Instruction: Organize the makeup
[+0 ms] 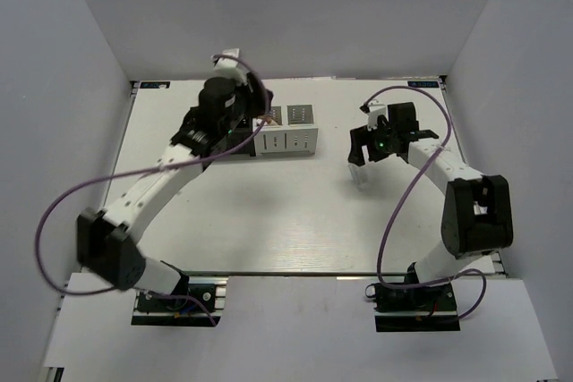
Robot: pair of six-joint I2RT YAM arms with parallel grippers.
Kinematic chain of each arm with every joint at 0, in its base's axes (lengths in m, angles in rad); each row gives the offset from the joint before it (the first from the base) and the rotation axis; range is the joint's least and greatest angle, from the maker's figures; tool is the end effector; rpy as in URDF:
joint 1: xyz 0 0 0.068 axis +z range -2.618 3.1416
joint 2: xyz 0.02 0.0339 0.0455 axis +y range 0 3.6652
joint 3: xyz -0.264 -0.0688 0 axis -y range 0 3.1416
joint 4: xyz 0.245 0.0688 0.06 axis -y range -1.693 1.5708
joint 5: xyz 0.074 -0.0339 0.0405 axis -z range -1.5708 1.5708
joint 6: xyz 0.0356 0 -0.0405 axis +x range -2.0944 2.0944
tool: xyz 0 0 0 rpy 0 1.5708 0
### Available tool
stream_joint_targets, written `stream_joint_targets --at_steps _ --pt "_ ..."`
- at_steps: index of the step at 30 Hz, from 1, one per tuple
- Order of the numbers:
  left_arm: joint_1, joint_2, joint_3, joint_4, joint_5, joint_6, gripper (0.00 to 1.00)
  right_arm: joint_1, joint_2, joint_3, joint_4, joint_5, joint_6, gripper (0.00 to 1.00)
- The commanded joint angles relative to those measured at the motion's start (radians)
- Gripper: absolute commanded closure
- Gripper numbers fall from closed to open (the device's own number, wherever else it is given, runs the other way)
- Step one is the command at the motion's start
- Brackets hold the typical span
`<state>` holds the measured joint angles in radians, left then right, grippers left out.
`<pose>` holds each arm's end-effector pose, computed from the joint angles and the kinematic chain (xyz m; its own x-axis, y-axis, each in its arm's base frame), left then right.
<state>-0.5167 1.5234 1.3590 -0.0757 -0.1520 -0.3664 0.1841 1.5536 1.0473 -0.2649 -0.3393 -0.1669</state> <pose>0.3201 -0.1757 0.3703 -0.3222 -0.2242 -0.9197 0.2624 0.9123 -0.3144 0.3281 0.0731 0.2361 -0.6080 -0.2726 -0.7456 -0.5154 0.8499 0.1096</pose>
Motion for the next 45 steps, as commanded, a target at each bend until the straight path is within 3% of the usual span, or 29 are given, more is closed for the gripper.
stream_joint_targets --at_steps 1,2,4,9,13,17,21,28,33,40,45 --pt "-0.013 -0.190 -0.153 -0.140 0.030 -0.077 0.35 0.012 0.066 0.080 -0.079 0.068 -0.017 0.17" --pt "-0.013 -0.236 -0.240 -0.160 0.026 -0.109 0.27 0.017 0.092 0.100 -0.088 0.091 -0.020 0.16" --pt "-0.013 -0.372 -0.316 -0.190 0.002 -0.147 0.24 0.023 0.123 0.129 -0.108 0.111 -0.029 0.16" --pt "-0.013 -0.621 -0.478 -0.308 -0.057 -0.255 0.23 0.041 0.250 0.239 -0.189 0.163 -0.026 0.25" --pt "-0.013 -0.728 -0.552 -0.366 -0.081 -0.312 0.23 0.058 0.334 0.307 -0.232 0.195 -0.022 0.31" --pt "-0.013 -0.790 -0.580 -0.427 -0.109 -0.344 0.23 0.066 0.405 0.378 -0.303 0.230 -0.022 0.34" --pt "-0.013 -0.827 -0.578 -0.472 -0.141 -0.344 0.23 0.071 0.421 0.384 -0.319 0.247 -0.039 0.44" --pt "-0.013 -0.871 -0.597 -0.510 -0.146 -0.364 0.23 0.072 0.444 0.405 -0.390 0.255 -0.054 0.44" --pt "-0.013 -0.902 -0.615 -0.515 -0.149 -0.378 0.23 0.068 0.444 0.404 -0.412 0.209 -0.046 0.60" --pt "-0.013 -0.902 -0.614 -0.518 -0.146 -0.379 0.24 0.068 0.422 0.428 -0.419 0.053 -0.060 1.00" --pt "-0.013 -0.902 -0.620 -0.510 -0.143 -0.381 0.24 0.063 0.349 0.476 -0.398 -0.075 -0.114 1.00"
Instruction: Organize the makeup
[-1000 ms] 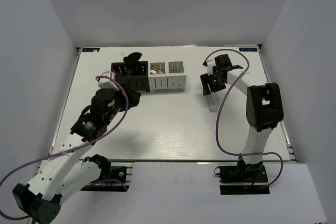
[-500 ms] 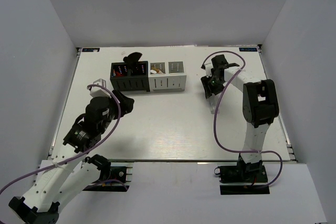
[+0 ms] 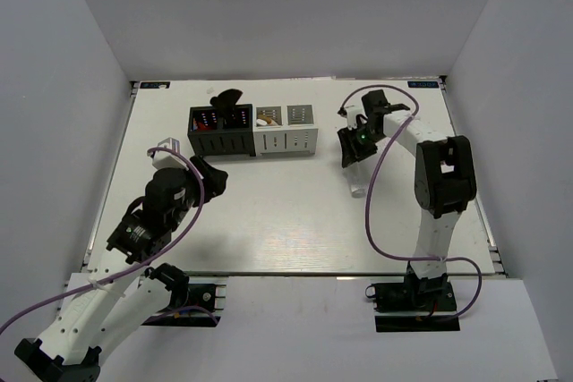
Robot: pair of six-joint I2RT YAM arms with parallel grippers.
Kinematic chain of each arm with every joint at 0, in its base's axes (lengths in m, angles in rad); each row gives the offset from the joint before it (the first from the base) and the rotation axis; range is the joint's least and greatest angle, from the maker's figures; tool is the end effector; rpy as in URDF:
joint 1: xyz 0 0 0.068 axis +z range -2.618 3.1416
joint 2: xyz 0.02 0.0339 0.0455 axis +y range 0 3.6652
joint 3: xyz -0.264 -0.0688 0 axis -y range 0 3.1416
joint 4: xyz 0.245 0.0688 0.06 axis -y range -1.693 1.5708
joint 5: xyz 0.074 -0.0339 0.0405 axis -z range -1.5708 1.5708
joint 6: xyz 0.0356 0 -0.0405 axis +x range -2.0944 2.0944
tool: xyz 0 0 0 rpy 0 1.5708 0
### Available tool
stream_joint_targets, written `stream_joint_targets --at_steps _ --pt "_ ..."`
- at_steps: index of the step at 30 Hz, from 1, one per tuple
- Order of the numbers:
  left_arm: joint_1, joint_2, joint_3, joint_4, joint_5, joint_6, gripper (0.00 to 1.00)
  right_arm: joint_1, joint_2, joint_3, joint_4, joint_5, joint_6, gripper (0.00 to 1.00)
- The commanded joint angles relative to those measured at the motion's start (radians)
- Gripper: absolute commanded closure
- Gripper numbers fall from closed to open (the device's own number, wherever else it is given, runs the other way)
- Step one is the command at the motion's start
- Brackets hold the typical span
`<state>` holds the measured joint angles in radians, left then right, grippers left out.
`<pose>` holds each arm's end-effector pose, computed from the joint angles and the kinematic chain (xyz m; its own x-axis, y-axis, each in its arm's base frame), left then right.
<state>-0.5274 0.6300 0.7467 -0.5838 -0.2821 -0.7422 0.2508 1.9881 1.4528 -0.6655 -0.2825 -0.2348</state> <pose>0.1256 -0.0617 0.3084 -0.4683 -0.4785 -0.7428 -0.0650 0.8570 -0.5111 0.3922 0.1107 0.1806 -0.8002 -0.4357 -0.4122 -0.5369 0.8266 0.1686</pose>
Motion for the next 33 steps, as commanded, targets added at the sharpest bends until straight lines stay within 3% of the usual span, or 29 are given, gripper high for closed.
stream_joint_targets --at_steps 1,6,17,25,33 --pt "-0.002 -0.009 -0.007 -0.002 -0.012 -0.005 0.24 -0.001 -0.098 0.081 0.007 -0.165 -0.055 1.00" --pt "-0.002 -0.006 -0.009 0.007 -0.011 -0.005 0.24 0.005 -0.147 0.211 0.047 -0.244 -0.081 1.00" --pt "-0.002 -0.007 0.008 0.006 -0.017 0.001 0.24 0.070 -0.065 0.583 0.096 -0.342 0.020 1.00" --pt "-0.002 -0.003 0.013 0.010 -0.020 0.001 0.24 0.145 -0.008 0.572 0.315 -0.248 0.072 1.00" --pt "-0.002 -0.033 -0.004 -0.011 -0.025 -0.013 0.24 0.171 0.072 0.503 0.377 -0.135 0.035 1.00"
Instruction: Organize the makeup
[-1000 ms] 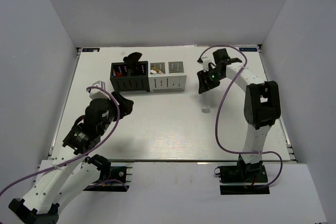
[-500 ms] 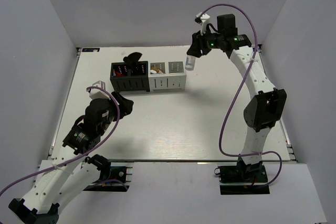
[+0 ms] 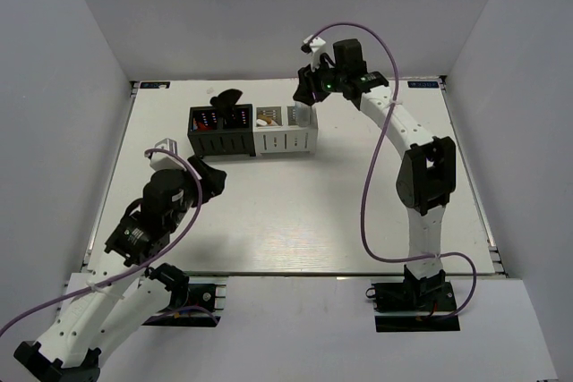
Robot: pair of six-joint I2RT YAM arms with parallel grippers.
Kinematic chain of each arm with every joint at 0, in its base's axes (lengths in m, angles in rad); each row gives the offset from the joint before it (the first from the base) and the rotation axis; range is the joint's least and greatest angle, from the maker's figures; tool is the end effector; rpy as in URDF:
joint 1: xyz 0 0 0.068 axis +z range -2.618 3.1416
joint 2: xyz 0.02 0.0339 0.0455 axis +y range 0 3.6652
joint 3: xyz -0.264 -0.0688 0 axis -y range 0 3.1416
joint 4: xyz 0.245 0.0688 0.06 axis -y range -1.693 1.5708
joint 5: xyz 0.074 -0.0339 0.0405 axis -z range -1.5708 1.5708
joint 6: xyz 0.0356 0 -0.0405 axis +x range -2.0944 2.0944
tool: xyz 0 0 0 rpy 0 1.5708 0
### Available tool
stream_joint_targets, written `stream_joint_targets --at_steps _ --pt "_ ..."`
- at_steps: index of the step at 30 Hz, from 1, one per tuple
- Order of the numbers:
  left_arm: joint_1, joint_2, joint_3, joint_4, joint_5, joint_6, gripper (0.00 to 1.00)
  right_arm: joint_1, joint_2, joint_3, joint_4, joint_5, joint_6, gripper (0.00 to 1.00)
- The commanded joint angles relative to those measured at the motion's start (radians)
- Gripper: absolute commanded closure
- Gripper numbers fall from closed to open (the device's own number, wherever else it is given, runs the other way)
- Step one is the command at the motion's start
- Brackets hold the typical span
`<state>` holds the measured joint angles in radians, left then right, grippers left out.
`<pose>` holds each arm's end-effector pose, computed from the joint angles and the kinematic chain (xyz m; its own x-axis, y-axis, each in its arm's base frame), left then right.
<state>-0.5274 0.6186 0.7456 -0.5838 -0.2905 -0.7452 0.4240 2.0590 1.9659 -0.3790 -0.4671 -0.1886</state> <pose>0.1238 -0.0603 0.3095 -0.4565 -0.4860 -0.7453 -0.0673 0.8541 -0.5157 0.4378 0.2152 0.3355 -0.2697 -0.3054 -0.9132 -0.7976 0.6022 0.0342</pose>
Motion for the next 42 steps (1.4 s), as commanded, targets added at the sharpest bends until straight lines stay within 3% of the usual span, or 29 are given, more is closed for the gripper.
stream_joint_targets --at_steps 1,10,14,17,30,35,36,42 --pt "-0.002 -0.029 -0.006 -0.011 -0.016 -0.011 0.24 -0.001 0.007 -0.012 0.086 0.061 -0.020 1.00" --pt "-0.002 -0.010 -0.006 0.007 -0.006 -0.011 0.24 0.009 0.012 -0.068 0.081 0.054 -0.051 1.00" --pt "-0.002 0.007 -0.009 0.029 0.007 -0.011 0.24 0.010 -0.010 -0.088 0.072 0.038 -0.057 0.53" --pt "-0.002 0.027 -0.008 0.036 0.013 -0.008 0.23 0.010 -0.045 -0.104 0.072 0.015 -0.058 0.33" --pt "-0.002 0.079 -0.012 0.094 0.056 -0.003 0.21 -0.034 -0.243 -0.266 0.103 0.042 -0.002 0.26" --pt "-0.002 0.084 -0.028 0.111 0.077 -0.009 0.20 -0.056 -0.358 -0.386 0.030 0.082 0.009 0.11" --pt "-0.002 0.086 -0.028 0.113 0.086 -0.014 0.02 -0.057 -0.371 -0.430 -0.010 0.094 0.012 0.11" --pt "-0.002 0.093 -0.054 0.147 0.113 -0.017 0.02 -0.079 -0.571 -0.720 0.023 0.212 0.060 0.11"
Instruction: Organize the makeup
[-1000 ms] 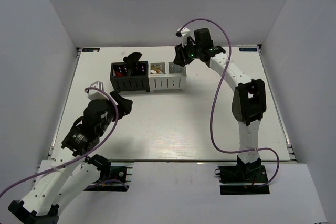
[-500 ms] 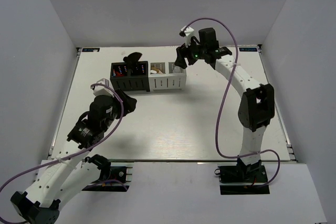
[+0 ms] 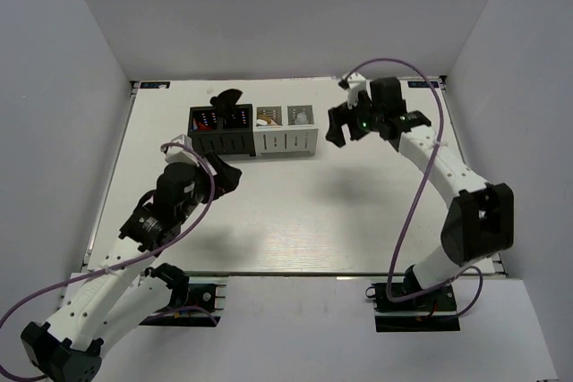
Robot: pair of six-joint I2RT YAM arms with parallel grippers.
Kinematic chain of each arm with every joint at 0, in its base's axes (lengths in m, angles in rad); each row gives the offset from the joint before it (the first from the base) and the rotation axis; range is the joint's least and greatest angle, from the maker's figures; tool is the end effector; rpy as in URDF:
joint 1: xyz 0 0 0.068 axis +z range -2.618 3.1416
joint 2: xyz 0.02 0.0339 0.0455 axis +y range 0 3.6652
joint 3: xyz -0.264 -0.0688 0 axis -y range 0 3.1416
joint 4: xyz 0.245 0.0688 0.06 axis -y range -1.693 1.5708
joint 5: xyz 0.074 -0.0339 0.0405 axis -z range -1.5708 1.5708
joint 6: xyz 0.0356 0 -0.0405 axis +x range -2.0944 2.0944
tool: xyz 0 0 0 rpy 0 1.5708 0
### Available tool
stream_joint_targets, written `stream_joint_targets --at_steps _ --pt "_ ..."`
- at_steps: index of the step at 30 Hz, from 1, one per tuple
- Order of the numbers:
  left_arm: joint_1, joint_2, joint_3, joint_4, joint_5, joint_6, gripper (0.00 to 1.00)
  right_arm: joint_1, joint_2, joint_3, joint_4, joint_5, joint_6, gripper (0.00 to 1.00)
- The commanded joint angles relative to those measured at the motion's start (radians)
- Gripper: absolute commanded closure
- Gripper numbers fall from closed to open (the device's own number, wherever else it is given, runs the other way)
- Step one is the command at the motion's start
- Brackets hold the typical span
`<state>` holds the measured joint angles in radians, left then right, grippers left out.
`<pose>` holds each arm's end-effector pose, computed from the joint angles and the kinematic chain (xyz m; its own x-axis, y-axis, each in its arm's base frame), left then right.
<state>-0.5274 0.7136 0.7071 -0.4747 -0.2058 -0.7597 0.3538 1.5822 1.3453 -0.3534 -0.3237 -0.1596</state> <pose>0.1439 -0.0754 0.2943 -0.5215 -0.4765 -0.7078 -0.0317 0.8398 -0.5419 0.3383 0.1370 0.3183 -0.4239 -0.3172 -0.8483 -0.6520 0.7570 0.0428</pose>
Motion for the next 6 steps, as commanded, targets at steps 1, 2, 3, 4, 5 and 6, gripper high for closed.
stream_joint_targets --at_steps 1,2,3,4,5,6 --pt "-0.002 0.001 -0.017 0.044 0.037 -0.003 0.02 -0.010 -0.119 -0.129 0.017 0.071 0.025 0.11" --pt "-0.002 0.006 -0.020 0.051 0.043 -0.001 0.02 -0.013 -0.164 -0.159 0.034 0.072 0.031 0.11" --pt "-0.002 0.006 -0.021 0.054 0.046 -0.001 0.02 -0.016 -0.188 -0.207 0.047 0.068 0.037 0.11" --pt "-0.002 0.010 -0.020 0.054 0.054 -0.001 0.02 -0.019 -0.211 -0.230 0.075 0.060 0.038 0.11" --pt "-0.002 0.015 -0.017 0.059 0.055 0.003 0.02 -0.019 -0.232 -0.253 0.092 0.049 0.037 0.11" --pt "-0.002 0.018 -0.017 0.059 0.059 0.005 0.02 -0.019 -0.269 -0.274 0.109 0.049 0.038 0.11"
